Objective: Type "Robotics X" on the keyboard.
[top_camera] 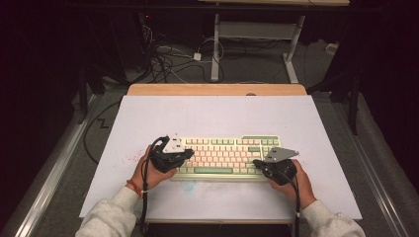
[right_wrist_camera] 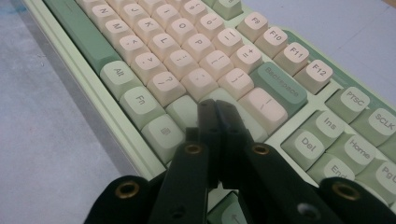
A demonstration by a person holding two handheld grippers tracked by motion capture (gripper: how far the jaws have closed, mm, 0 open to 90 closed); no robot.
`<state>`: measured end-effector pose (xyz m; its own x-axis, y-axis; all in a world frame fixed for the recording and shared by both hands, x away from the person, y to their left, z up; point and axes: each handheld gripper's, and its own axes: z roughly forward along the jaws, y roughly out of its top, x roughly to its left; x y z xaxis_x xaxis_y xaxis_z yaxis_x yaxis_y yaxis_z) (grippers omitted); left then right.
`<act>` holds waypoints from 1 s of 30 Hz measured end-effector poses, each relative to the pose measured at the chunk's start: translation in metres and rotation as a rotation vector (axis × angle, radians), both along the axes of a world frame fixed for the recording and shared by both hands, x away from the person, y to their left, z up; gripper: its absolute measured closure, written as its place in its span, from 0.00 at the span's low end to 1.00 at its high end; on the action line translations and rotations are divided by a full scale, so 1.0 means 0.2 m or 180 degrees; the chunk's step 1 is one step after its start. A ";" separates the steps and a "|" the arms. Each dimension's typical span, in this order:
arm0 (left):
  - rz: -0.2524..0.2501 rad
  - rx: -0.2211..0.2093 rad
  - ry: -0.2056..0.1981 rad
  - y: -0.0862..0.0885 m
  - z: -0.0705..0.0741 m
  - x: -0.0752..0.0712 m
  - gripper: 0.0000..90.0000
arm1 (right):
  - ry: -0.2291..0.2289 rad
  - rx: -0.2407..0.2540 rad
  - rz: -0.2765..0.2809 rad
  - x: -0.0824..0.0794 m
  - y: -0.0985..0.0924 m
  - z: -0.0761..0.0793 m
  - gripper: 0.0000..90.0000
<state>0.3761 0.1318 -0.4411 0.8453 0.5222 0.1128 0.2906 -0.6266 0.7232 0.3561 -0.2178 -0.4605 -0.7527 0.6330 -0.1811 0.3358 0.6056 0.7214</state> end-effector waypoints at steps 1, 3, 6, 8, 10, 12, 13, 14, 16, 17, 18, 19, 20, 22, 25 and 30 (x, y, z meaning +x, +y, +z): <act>-0.0013 0.0021 0.0007 -0.01 0.00 0.01 0.97 | -0.0003 0.0014 -0.0003 0.00 0.00 0.00 1.00; -0.0023 0.0047 0.0008 -0.04 0.00 0.03 0.97 | -0.0008 0.0016 -0.0008 0.00 0.00 0.00 1.00; -0.0033 0.0092 0.0025 -0.08 0.00 0.06 0.98 | -0.0023 0.0009 -0.0008 0.00 0.00 0.00 1.00; -0.0054 0.0128 0.0032 -0.11 -0.01 0.08 0.98 | -0.0009 0.0024 -0.0012 0.00 0.00 0.00 1.00; -0.0059 0.0143 0.0051 -0.13 -0.01 0.09 0.98 | -0.0015 0.0019 -0.0011 0.00 0.00 0.00 1.00; -0.0065 0.0159 0.0087 -0.15 -0.02 0.11 0.98 | -0.0023 0.0012 -0.0004 0.00 0.00 0.00 1.00; -0.0077 0.0218 0.0119 -0.17 -0.03 0.13 0.98 | -0.0019 0.0016 -0.0014 0.00 0.00 0.00 1.00; -0.0077 0.0218 0.0119 -0.17 -0.03 0.13 0.98 | -0.0023 0.0017 -0.0009 0.00 0.00 -0.01 1.00; -0.0070 0.0256 0.0143 -0.18 -0.04 0.13 0.98 | -0.0026 0.0013 -0.0008 0.00 0.00 -0.01 1.00; -0.0059 0.0290 0.0136 -0.19 -0.05 0.13 0.98 | -0.0028 0.0003 -0.0013 -0.01 0.00 0.00 1.00; -0.0052 0.0294 0.0144 -0.19 -0.05 0.14 0.98 | -0.0033 0.0003 -0.0007 -0.01 0.00 -0.01 1.00; -0.0048 0.0304 0.0150 -0.20 -0.05 0.14 0.98 | -0.0022 0.0009 -0.0021 -0.01 0.00 -0.01 1.00; -0.0049 0.0317 0.0147 -0.20 -0.06 0.14 0.98 | -0.0022 0.0003 -0.0019 -0.01 0.00 0.00 1.00; -0.0042 0.0311 0.0144 -0.20 -0.05 0.15 0.98 | -0.0022 0.0005 -0.0016 -0.01 0.00 0.00 1.00; -0.0043 0.0315 0.0145 -0.20 -0.05 0.15 0.98 | -0.0036 -0.0011 0.0000 -0.01 0.00 0.00 1.00; -0.0084 0.0448 0.0110 -0.21 -0.07 0.14 0.98 | -0.0022 -0.0008 -0.0017 -0.01 0.00 0.00 1.00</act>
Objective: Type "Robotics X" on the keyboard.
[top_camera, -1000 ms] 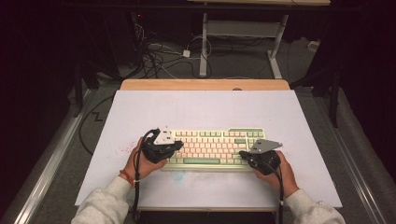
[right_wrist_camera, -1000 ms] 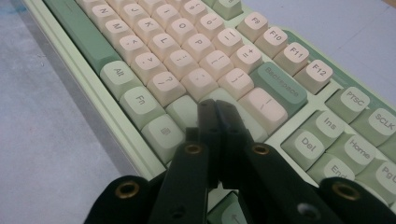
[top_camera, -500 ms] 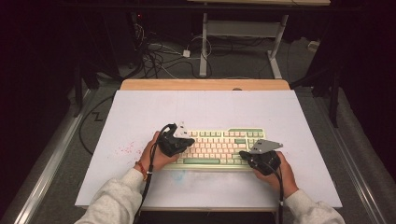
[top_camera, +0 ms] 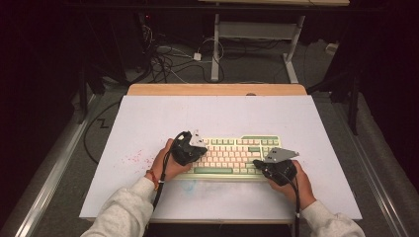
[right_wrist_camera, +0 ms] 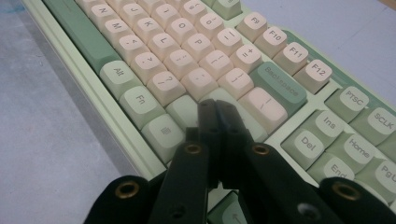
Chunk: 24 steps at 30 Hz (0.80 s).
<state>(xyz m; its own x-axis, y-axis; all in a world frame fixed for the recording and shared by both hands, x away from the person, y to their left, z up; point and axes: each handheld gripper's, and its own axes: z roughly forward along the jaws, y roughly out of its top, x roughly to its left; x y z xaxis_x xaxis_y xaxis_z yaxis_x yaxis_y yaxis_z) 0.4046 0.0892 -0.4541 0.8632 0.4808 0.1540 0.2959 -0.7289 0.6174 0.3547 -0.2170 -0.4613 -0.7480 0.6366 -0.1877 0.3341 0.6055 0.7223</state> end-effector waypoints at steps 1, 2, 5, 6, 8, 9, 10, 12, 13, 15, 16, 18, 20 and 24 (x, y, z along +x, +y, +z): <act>-0.0013 0.0006 0.0013 0.00 0.00 0.00 0.98 | -0.0014 -0.0011 0.0018 0.00 0.00 0.00 1.00; -0.0018 0.0014 0.0002 -0.01 0.00 -0.01 0.98 | -0.0014 -0.0011 0.0018 0.00 0.00 0.00 1.00; -0.0018 -0.0060 -0.0013 0.00 0.02 -0.01 0.98 | -0.0012 -0.0029 0.0014 0.00 0.00 0.01 1.00; -0.0021 -0.0104 -0.0029 0.01 0.03 -0.02 0.97 | -0.0032 -0.0007 0.0016 0.00 0.00 0.02 1.00; -0.0011 -0.0174 -0.0109 0.03 0.06 -0.03 0.95 | -0.0088 0.0063 -0.0001 -0.01 -0.01 0.05 1.00; -0.0014 -0.0213 -0.0144 0.04 0.07 -0.04 0.94 | -0.0125 0.0099 -0.0008 -0.02 -0.02 0.06 1.00; -0.0007 -0.0260 -0.0176 0.05 0.08 -0.05 0.94 | -0.0125 0.0099 -0.0008 -0.02 -0.02 0.06 1.00; 0.0005 -0.0285 -0.0248 0.07 0.11 -0.08 0.85 | -0.0116 0.0256 0.0000 -0.04 -0.04 0.11 1.00; 0.0014 -0.0285 -0.0317 0.09 0.12 -0.10 0.85 | -0.0116 0.0256 0.0000 -0.04 -0.04 0.11 1.00; 0.0045 -0.0357 -0.0447 0.14 0.15 -0.13 0.76 | -0.0113 0.0346 0.0001 -0.04 -0.06 0.13 1.00; 0.0062 -0.0404 -0.0496 0.16 0.16 -0.15 0.71 | -0.0138 0.0359 -0.0004 -0.05 -0.06 0.14 1.00; 0.0061 -0.0431 -0.0602 0.21 0.17 -0.19 0.59 | -0.0186 0.0324 -0.0008 -0.06 -0.06 0.15 1.00; 0.0178 -0.0465 -0.0723 0.27 0.17 -0.23 0.41 | -0.0175 0.0416 0.0004 -0.06 -0.07 0.17 1.00; 0.0258 -0.0461 -0.0738 0.32 0.12 -0.26 0.30 | -0.0187 0.0423 0.0024 -0.07 -0.07 0.18 1.00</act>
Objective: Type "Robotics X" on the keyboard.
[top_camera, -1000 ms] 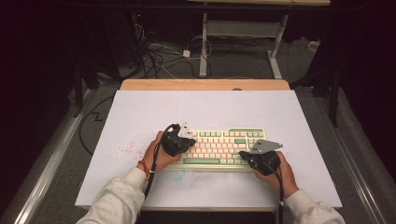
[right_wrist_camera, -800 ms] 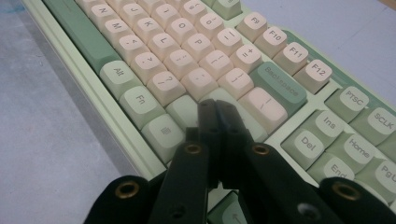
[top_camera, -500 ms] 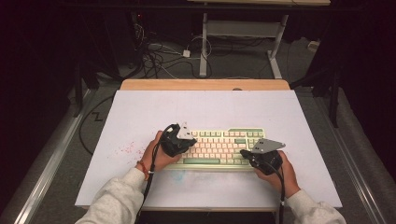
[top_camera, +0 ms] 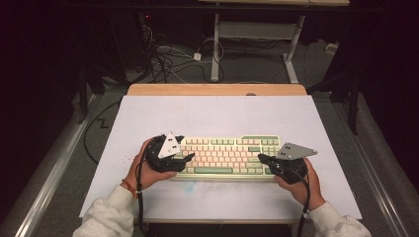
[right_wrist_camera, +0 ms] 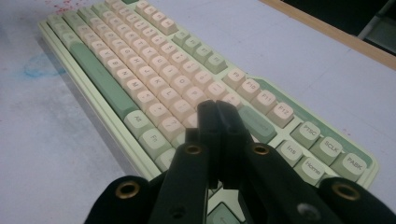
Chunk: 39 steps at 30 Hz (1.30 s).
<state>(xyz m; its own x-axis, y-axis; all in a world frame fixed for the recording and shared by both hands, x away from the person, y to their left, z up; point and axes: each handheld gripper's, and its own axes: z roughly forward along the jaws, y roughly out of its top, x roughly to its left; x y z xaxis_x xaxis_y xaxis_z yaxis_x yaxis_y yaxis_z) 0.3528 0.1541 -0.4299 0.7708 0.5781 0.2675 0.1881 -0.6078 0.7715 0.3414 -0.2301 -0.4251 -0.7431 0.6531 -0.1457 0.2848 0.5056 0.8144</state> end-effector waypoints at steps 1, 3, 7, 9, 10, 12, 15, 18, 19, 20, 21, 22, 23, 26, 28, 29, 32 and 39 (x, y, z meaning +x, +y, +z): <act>0.0039 0.0048 -0.0034 0.01 -0.02 -0.01 0.27 | -0.0020 -0.0016 -0.0002 0.00 0.00 0.00 1.00; 0.0126 0.0061 -0.0059 0.04 -0.06 -0.04 0.27 | -0.0013 -0.0023 -0.0007 0.00 0.01 0.00 1.00; 0.0244 0.0004 0.0030 0.13 -0.11 -0.10 0.25 | -0.0017 -0.0033 0.0014 0.02 0.02 0.00 1.00; 0.0280 0.0008 0.0017 0.15 -0.13 -0.12 0.25 | -0.0037 -0.0043 0.0003 0.03 0.03 0.00 1.00; 0.0279 -0.0011 0.0044 0.16 -0.14 -0.13 0.26 | -0.0050 -0.0060 0.0004 0.04 0.03 0.00 1.00; 0.0321 0.0000 0.0084 0.19 -0.15 -0.16 0.28 | -0.0040 -0.0035 0.0005 0.05 0.04 0.00 1.00; 0.0360 -0.0008 0.0206 0.22 -0.19 -0.18 0.27 | -0.0063 -0.0067 0.0018 0.06 0.06 0.01 1.00; 0.0372 0.0006 0.0241 0.25 -0.20 -0.18 0.26 | -0.0060 -0.0110 0.0054 0.09 0.10 0.00 1.00; 0.0395 0.0014 0.0241 0.26 -0.20 -0.18 0.26 | -0.0066 -0.0127 0.0062 0.11 0.11 0.00 1.00; 0.0407 0.0016 0.0247 0.26 -0.20 -0.18 0.26 | -0.0077 -0.0154 0.0076 0.12 0.13 0.00 1.00; 0.0415 -0.0010 0.0239 0.26 -0.20 -0.18 0.26 | -0.0095 -0.0189 0.0069 0.13 0.15 0.00 1.00; 0.0415 -0.0010 0.0239 0.26 -0.20 -0.18 0.26 | -0.0099 -0.0195 0.0094 0.15 0.16 0.00 1.00; 0.0415 -0.0028 0.0242 0.26 -0.20 -0.18 0.25 | -0.0084 -0.0171 0.0114 0.16 0.18 0.00 1.00; 0.0403 0.0001 0.0253 0.25 -0.20 -0.18 0.25 | -0.0073 -0.0196 0.0141 0.20 0.22 0.01 1.00; 0.0410 0.0052 0.0245 0.25 -0.21 -0.17 0.25 | -0.0078 -0.0213 0.0148 0.21 0.24 0.00 1.00; 0.0423 0.0052 0.0244 0.25 -0.21 -0.17 0.25 | -0.0045 -0.0215 0.0162 0.22 0.26 0.00 1.00; 0.0456 0.0064 0.0197 0.26 -0.20 -0.18 0.26 | -0.0049 -0.0287 0.0173 0.24 0.28 -0.01 1.00; 0.0436 0.0119 0.0242 0.25 -0.22 -0.16 0.26 | 0.0065 -0.0360 0.0220 0.27 0.34 -0.06 1.00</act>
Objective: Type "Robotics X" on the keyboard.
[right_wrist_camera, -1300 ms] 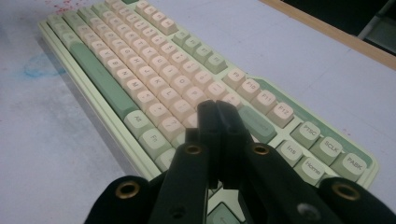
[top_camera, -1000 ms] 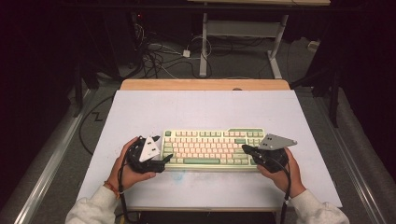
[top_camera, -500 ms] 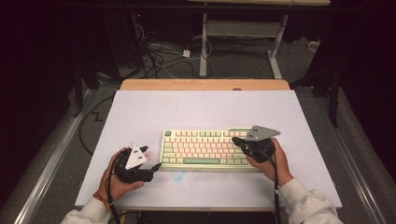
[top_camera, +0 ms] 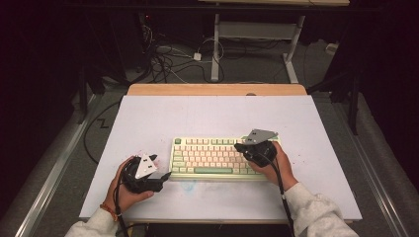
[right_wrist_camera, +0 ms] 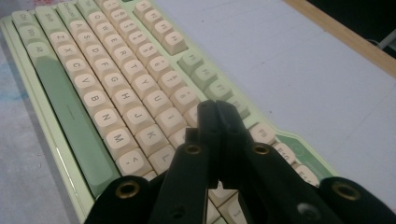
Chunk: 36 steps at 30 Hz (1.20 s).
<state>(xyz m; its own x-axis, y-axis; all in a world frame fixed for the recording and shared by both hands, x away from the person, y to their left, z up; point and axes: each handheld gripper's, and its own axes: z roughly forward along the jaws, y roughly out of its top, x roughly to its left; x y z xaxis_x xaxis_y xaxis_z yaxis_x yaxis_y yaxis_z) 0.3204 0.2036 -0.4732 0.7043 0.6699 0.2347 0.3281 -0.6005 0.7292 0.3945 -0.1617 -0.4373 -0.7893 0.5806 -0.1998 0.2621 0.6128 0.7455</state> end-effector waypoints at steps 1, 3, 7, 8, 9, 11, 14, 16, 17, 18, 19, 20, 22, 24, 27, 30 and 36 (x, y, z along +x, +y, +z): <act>-0.0011 0.0049 -0.0005 0.00 0.00 0.00 0.26 | 0.0002 -0.0011 0.0017 0.00 0.01 -0.01 1.00; -0.0017 0.0062 0.0014 -0.01 -0.01 0.00 0.26 | 0.0016 -0.0024 0.0030 0.01 0.02 -0.02 1.00; -0.0027 0.0067 0.0036 -0.01 -0.01 0.00 0.26 | 0.0078 -0.0069 0.0049 0.02 0.05 -0.05 1.00; -0.0026 0.0075 0.0036 -0.01 -0.01 0.00 0.26 | 0.0095 -0.0065 0.0044 0.02 0.06 -0.06 1.00; -0.0025 0.0080 0.0038 -0.01 -0.01 0.00 0.26 | 0.0098 -0.0102 0.0058 0.03 0.07 -0.07 1.00; -0.0040 0.0071 0.0055 -0.01 -0.01 0.00 0.26 | 0.0104 -0.0118 0.0057 0.03 0.08 -0.08 1.00; -0.0051 0.0086 0.0065 -0.01 -0.01 0.00 0.26 | 0.0111 -0.0137 0.0074 0.03 0.09 -0.09 1.00; -0.0050 0.0081 0.0057 -0.01 -0.01 0.00 0.26 | 0.0107 -0.0129 0.0060 0.03 0.09 -0.09 1.00; -0.0056 0.0072 0.0062 -0.01 -0.01 0.00 0.26 | 0.0111 -0.0126 0.0058 0.03 0.09 -0.09 1.00; -0.0051 0.0063 0.0065 -0.01 -0.01 0.00 0.26 | 0.0111 -0.0126 0.0058 0.03 0.09 -0.09 1.00; -0.0050 0.0068 0.0068 -0.01 -0.01 0.00 0.26 | 0.0106 -0.0135 0.0052 0.03 0.09 -0.09 1.00; -0.0056 0.0064 0.0081 -0.01 -0.01 0.01 0.26 | 0.0111 -0.0144 0.0047 0.03 0.09 -0.09 1.00; -0.0057 0.0054 0.0096 -0.01 -0.01 0.01 0.26 | 0.0121 -0.0180 0.0063 0.03 0.10 -0.11 1.00; -0.0044 0.0006 0.0139 -0.01 -0.01 0.01 0.26 | 0.0156 -0.0167 0.0066 0.03 0.09 -0.10 1.00; -0.0048 0.0018 0.0145 -0.01 -0.01 0.01 0.26 | 0.0095 -0.0080 0.0082 0.01 0.08 -0.07 1.00; -0.0039 -0.0009 0.0175 -0.01 -0.02 0.02 0.26 | 0.0079 0.0020 0.0053 0.00 0.07 -0.04 1.00; -0.0076 0.0056 0.0198 -0.01 -0.02 0.01 0.26 | -0.0012 0.0124 0.0007 -0.01 0.04 -0.01 0.99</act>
<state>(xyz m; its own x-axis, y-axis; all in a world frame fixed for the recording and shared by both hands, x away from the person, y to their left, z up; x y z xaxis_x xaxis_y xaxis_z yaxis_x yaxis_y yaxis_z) 0.3234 0.2006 -0.4777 0.7337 0.6488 0.2018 0.3578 -0.6214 0.6970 0.3929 -0.1546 -0.4394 -0.7898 0.5862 -0.1802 0.2578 0.5840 0.7697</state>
